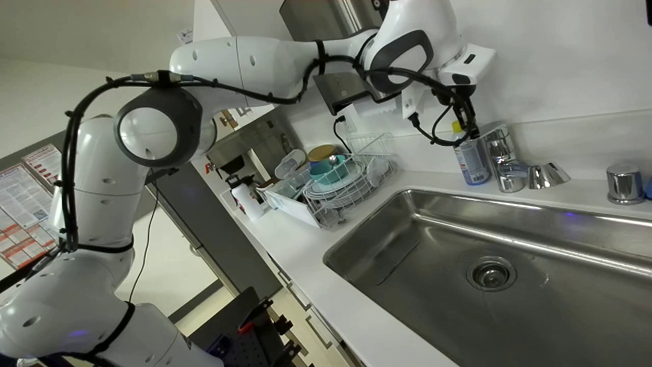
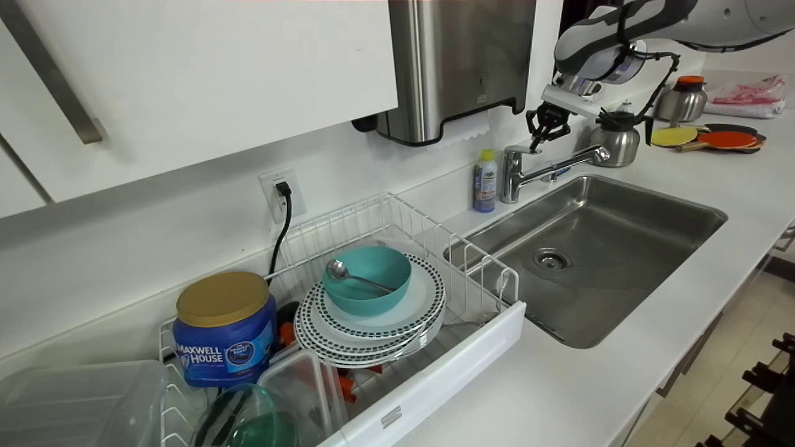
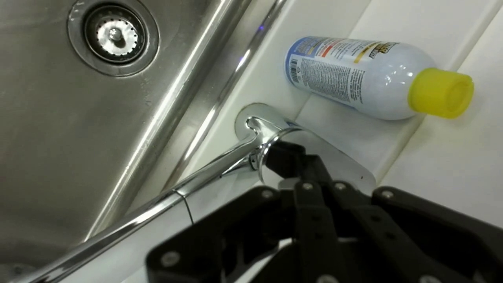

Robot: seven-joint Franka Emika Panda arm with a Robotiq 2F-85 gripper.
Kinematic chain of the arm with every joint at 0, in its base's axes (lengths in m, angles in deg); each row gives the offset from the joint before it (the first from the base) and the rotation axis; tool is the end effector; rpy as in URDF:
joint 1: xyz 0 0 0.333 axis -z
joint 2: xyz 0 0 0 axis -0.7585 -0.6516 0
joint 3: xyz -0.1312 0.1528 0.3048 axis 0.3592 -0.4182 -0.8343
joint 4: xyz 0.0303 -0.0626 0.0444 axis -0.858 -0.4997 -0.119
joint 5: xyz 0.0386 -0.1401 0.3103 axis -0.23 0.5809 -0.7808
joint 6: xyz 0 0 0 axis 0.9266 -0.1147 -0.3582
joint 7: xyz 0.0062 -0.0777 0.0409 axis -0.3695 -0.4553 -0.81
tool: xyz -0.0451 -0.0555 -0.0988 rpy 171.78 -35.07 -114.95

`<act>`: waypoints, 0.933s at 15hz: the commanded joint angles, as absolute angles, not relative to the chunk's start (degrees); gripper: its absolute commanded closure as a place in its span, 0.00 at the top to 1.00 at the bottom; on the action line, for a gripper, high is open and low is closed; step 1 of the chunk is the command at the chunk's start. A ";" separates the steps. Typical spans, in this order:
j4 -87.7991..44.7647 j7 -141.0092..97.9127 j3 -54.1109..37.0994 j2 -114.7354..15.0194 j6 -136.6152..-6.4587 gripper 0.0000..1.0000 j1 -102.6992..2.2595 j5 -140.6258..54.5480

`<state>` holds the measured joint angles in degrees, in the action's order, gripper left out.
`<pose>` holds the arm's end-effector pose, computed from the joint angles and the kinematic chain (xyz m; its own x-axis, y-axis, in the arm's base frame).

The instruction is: Close the tap faucet

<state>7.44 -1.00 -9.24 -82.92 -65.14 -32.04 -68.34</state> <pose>0.7487 -0.2455 0.3619 0.5485 -0.8327 0.0762 -0.7566 -0.5330 -0.3788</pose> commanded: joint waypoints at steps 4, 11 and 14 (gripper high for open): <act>4.82 -1.28 -7.34 -76.84 -57.76 0.00 -32.89 -62.91; 4.88 -15.13 -7.17 -68.81 -38.39 0.00 -29.93 -57.33; 4.44 -20.69 -6.54 -66.51 -32.30 0.00 -29.46 -54.69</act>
